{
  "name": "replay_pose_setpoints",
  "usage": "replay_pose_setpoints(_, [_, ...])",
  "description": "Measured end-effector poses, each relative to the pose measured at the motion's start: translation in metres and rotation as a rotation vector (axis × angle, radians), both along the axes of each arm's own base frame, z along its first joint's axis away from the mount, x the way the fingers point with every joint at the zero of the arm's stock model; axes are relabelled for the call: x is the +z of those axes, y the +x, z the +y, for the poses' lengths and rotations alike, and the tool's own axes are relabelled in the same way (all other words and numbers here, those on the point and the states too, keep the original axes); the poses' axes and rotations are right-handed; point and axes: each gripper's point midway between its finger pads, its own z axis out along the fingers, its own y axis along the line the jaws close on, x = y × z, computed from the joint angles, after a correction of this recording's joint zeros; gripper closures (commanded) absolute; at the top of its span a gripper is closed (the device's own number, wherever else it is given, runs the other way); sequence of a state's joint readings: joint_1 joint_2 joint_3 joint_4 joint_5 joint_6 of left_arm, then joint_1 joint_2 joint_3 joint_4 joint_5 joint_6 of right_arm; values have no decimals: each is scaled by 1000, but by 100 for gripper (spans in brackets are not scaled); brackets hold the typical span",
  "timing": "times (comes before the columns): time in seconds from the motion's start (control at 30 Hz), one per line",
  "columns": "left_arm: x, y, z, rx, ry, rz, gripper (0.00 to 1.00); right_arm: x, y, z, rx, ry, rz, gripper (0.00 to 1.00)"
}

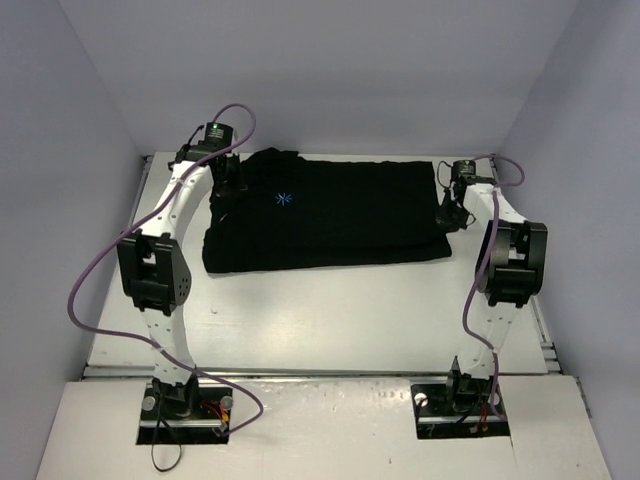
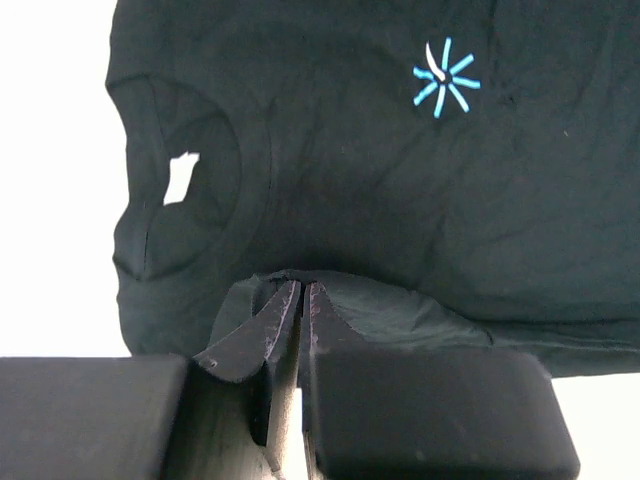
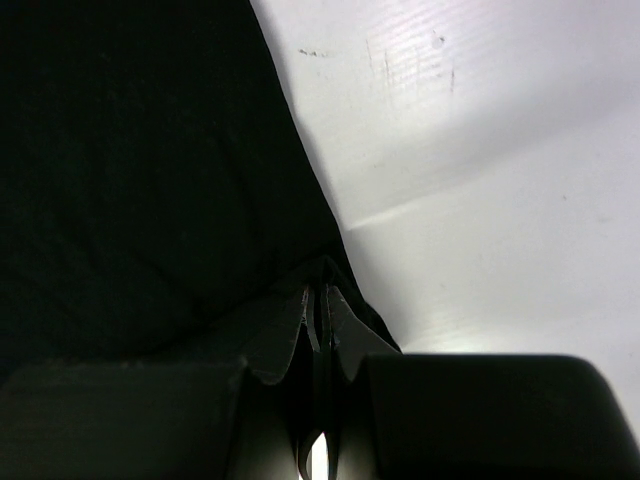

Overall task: Fold and stack the t-shirts
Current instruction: Fold the flattened tshirt in 1/3 of the way

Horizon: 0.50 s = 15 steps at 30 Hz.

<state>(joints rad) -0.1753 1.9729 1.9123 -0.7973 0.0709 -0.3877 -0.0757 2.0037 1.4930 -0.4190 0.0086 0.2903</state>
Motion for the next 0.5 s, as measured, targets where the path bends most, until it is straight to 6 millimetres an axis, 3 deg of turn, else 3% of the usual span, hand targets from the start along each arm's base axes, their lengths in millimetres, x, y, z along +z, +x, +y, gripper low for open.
replay_pose_setpoints(0.2, [-18,25,-3,-29,21,5,100,-16,7,1,-11,12,22,98])
replay_pose_setpoints(0.33, [-30,41,-7,-46,25,5,100,-20,13,4,-16,26,24,83])
replay_pose_setpoints(0.47, [-30,59,-11,-67,22,-21,90,-13,25,7,-23,39,-8,71])
replay_pose_setpoints(0.5, [-27,63,-12,-70,22,-33,82,-9,29,6,-24,39,-19,69])
